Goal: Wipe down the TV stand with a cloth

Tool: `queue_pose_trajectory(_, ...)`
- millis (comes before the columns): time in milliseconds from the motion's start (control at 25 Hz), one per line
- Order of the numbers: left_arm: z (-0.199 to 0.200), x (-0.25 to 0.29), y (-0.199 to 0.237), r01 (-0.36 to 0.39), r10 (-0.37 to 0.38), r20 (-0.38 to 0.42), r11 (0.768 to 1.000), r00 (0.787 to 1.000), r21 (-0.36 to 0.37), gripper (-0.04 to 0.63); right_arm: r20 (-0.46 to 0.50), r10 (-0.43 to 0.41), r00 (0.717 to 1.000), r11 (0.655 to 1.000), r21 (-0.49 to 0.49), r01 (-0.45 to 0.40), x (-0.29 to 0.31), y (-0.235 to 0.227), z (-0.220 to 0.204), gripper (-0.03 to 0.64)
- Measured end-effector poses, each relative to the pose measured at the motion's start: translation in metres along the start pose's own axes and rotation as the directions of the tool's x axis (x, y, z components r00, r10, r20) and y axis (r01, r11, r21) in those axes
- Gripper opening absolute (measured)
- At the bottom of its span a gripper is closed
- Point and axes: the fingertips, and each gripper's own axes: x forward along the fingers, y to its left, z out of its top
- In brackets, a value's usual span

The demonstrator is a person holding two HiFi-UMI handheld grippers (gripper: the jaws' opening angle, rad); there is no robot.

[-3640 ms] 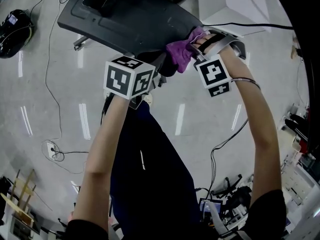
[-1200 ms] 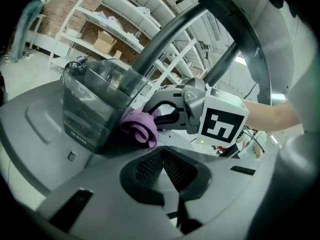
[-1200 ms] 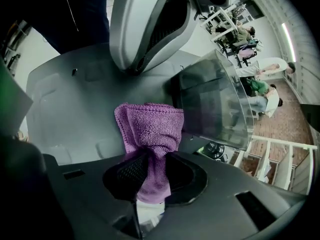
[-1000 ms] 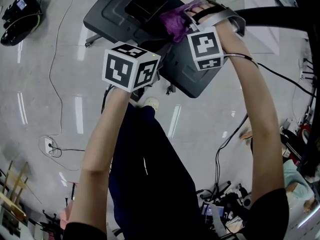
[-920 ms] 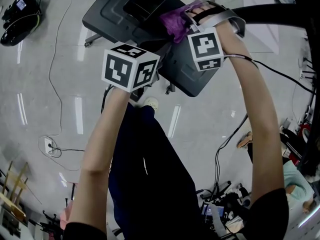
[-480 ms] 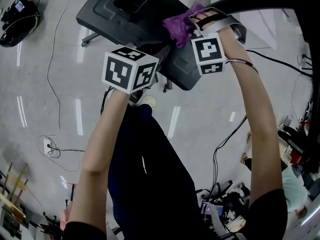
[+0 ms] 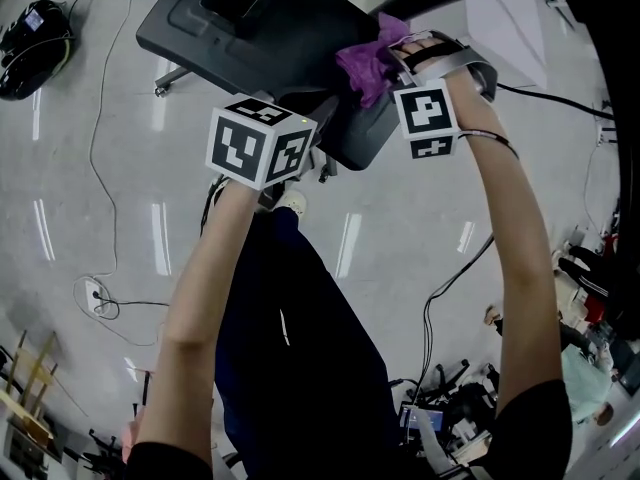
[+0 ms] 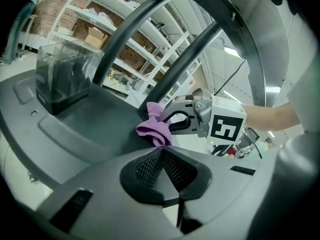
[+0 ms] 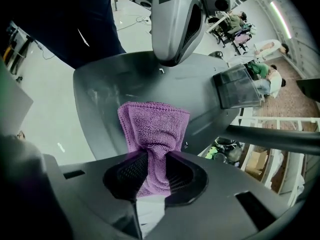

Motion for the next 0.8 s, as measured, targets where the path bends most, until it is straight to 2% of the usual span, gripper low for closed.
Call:
queue_pose_trajectory(400,-0.008,0.023,-0.031,0.026,-0.025,-0.030,0.999,0.999,0.026,0.008,-0.007,0.035,0.999,0.996,0.083,-0.035,-0.012,0.052,-0.025,0.104)
queue_pose_trajectory(800,-0.019,0.032,-0.041,0.036,-0.034,-0.056,0.999,0.998,0.030,0.008,-0.023,0.062,0.998,0.996,0.072,-0.061,-0.019,0.085,-0.034,0.104)
